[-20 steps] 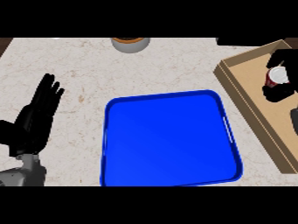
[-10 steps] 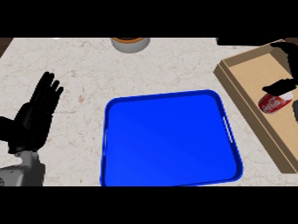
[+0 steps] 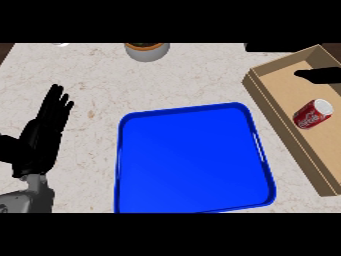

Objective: Pick the can from the tray and place it in the cardboard box

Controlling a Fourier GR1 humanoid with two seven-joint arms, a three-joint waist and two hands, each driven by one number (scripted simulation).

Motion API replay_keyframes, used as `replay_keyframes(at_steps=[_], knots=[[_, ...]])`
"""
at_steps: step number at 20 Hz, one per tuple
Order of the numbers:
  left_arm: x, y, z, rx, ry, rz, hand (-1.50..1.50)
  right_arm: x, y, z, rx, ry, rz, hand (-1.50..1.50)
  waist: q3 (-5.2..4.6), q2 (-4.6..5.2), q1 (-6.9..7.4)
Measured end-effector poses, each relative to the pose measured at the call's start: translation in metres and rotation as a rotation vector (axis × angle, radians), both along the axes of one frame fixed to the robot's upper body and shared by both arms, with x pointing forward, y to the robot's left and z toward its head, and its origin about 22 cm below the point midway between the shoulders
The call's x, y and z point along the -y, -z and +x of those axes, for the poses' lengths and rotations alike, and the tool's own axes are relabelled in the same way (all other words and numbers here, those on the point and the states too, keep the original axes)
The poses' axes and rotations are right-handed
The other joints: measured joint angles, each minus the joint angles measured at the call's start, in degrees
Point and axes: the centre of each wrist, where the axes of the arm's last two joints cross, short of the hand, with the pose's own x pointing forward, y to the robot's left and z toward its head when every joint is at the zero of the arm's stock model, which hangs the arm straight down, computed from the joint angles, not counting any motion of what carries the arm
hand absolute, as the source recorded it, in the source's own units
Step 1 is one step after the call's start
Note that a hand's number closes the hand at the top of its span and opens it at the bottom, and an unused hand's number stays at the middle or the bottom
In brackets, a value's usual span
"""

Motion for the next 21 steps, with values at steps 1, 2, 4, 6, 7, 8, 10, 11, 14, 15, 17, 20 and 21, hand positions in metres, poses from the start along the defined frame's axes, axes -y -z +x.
replay_keyframes(at_steps=[1,2,4,6,7,8,10,11,14,15,17,20,21], knots=[[-0.002,0.001,-0.001,-0.002,-0.004,0.002,0.0,0.006,-0.004,-0.001,0.018,-0.006,0.061,-1.5,-0.01,-0.06,-0.14],[-0.003,0.0,-0.002,-0.006,-0.004,0.003,0.0,0.012,-0.006,-0.003,0.029,-0.013,0.128,-1.5,-0.01,-0.16,-0.36],[-0.005,-0.001,-0.002,-0.004,-0.01,0.004,0.0,0.019,-0.011,-0.005,0.055,-0.025,0.249,-1.5,-0.02,-0.19,-0.51],[-0.004,-0.001,-0.004,0.001,-0.009,0.004,0.0,0.037,-0.011,-0.013,0.084,-0.038,0.338,-1.5,-0.03,-0.2,-0.66],[-0.002,0.001,-0.002,-0.001,-0.011,0.002,0.0,0.046,-0.013,-0.018,0.096,-0.041,0.374,-1.5,-0.03,-0.19,-0.79],[-0.004,0.002,-0.002,0.0,-0.012,0.0,0.0,0.052,-0.013,-0.021,0.109,-0.04,0.404,-1.5,-0.05,-0.16,-0.72],[-0.002,-0.001,-0.004,0.0,-0.01,0.0,0.0,0.061,-0.008,-0.027,0.134,-0.035,0.453,-1.5,-0.06,-0.14,-0.56],[-0.001,0.002,-0.004,0.004,-0.009,0.0,0.0,0.067,-0.005,-0.029,0.145,-0.033,0.472,-1.5,-0.06,-0.08,-0.47],[-0.003,-0.002,-0.002,0.003,-0.011,0.0,0.0,0.092,-0.002,-0.046,0.184,-0.013,0.504,-1.5,-0.05,-0.05,-0.48],[-0.005,-0.002,-0.001,0.003,-0.008,0.001,0.0,0.099,-0.001,-0.05,0.198,-0.008,0.516,-1.5,-0.06,-0.04,-0.43],[-0.005,-0.001,0.0,0.003,-0.008,0.003,0.0,0.111,0.005,-0.06,0.218,0.0,0.528,-1.5,-0.07,-0.03,-0.42],[0.002,-0.001,0.001,0.004,-0.005,0.002,0.0,0.128,0.008,-0.073,0.24,0.003,0.534,-1.5,-0.06,-0.01,-0.36],[-0.001,0.001,-0.001,0.005,-0.004,0.001,0.0,0.135,0.011,-0.077,0.243,0.007,0.534,-1.5,-0.07,0.01,-0.27]])
